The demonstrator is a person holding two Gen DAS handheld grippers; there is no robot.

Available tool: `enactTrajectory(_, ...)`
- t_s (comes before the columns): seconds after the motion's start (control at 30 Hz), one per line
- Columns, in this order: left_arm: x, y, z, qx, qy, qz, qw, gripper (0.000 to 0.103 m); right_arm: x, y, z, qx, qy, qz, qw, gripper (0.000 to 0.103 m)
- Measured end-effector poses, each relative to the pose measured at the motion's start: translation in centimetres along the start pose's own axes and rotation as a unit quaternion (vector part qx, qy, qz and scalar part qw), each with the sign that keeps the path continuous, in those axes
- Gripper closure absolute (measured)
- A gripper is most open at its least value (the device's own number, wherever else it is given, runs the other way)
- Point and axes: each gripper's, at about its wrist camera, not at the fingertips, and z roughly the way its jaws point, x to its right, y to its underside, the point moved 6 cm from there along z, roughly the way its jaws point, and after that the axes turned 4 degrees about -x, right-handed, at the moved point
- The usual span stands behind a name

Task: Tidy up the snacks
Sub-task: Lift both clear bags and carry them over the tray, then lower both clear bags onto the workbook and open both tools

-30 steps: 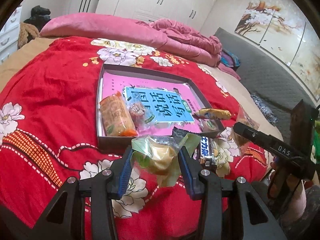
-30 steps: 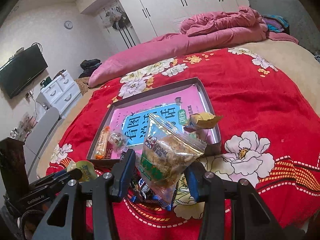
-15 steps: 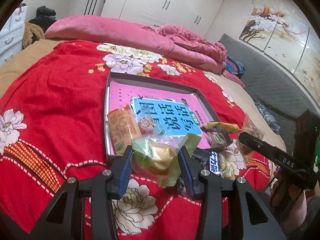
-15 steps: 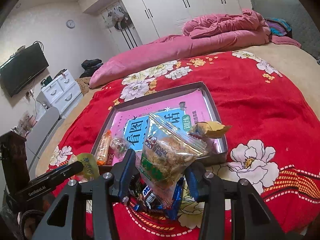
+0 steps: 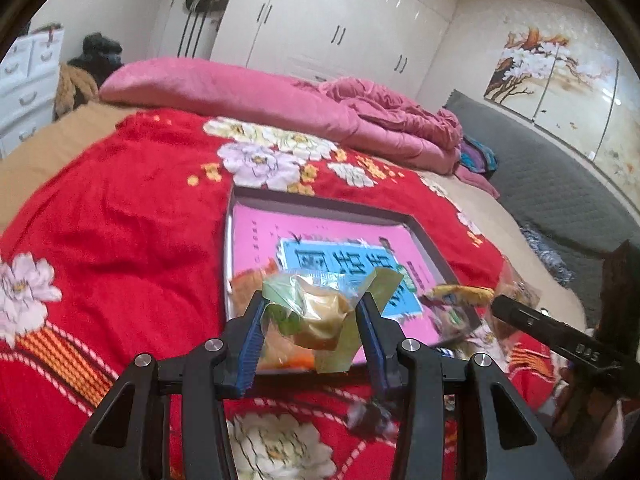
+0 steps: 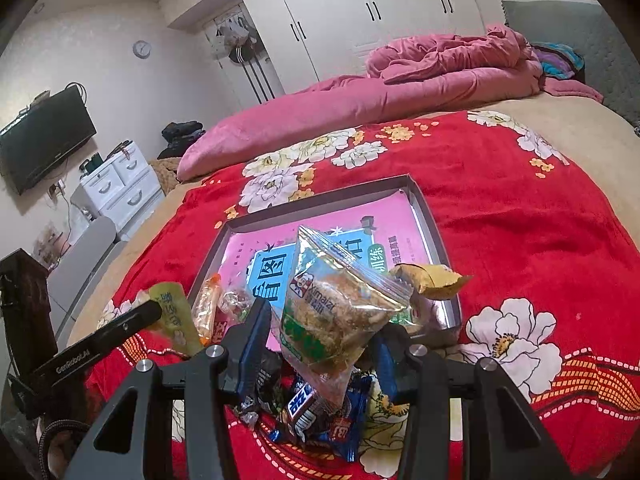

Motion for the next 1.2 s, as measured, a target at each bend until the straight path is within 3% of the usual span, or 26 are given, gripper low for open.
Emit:
enactTrajectory(0.27,0.6,-1.0,1.8,0.012,-0.006,0.024,0.9996,0.057,-0.1,-0.1,0.7,-0.005,0.005,-0.003,1.000,0.056)
enactTrajectory(1.2,1.0,0.9,4.8,-0.046,0.002,0.033,0.9984,0.057,0.3,-0.7,4.0,-0.023,0.024,-0.011,0.999,0.056)
